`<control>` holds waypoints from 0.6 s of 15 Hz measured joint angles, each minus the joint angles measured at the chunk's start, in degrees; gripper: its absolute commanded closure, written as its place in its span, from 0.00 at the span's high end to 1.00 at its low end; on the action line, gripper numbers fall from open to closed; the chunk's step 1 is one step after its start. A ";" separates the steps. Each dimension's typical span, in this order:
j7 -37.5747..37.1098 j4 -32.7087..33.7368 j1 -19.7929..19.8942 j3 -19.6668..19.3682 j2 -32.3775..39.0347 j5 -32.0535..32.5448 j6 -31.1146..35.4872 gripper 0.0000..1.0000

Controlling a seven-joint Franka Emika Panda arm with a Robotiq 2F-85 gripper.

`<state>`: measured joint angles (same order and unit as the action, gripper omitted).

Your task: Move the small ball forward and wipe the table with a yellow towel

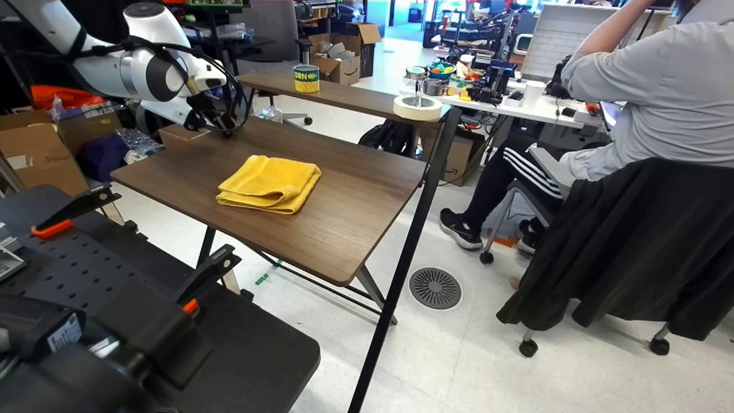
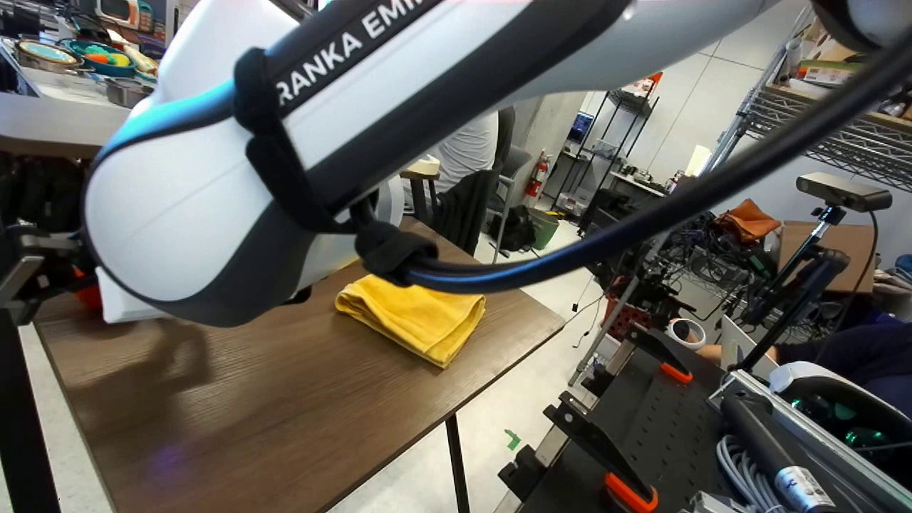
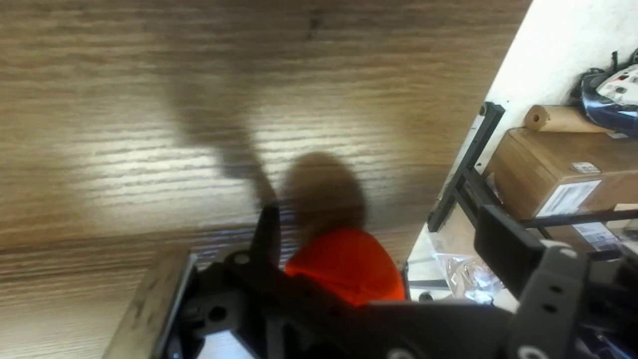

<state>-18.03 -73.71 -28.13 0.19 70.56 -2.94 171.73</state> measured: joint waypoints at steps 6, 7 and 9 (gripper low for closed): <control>-0.39 2.12 -0.10 -0.21 0.72 0.00 -0.08 0.35; -0.39 2.27 -0.10 -0.23 0.73 0.00 -0.08 0.27; -0.39 2.44 -0.10 -0.28 0.74 0.00 -0.08 0.13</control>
<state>-18.42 -71.27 -28.23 -0.10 71.29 -2.94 171.65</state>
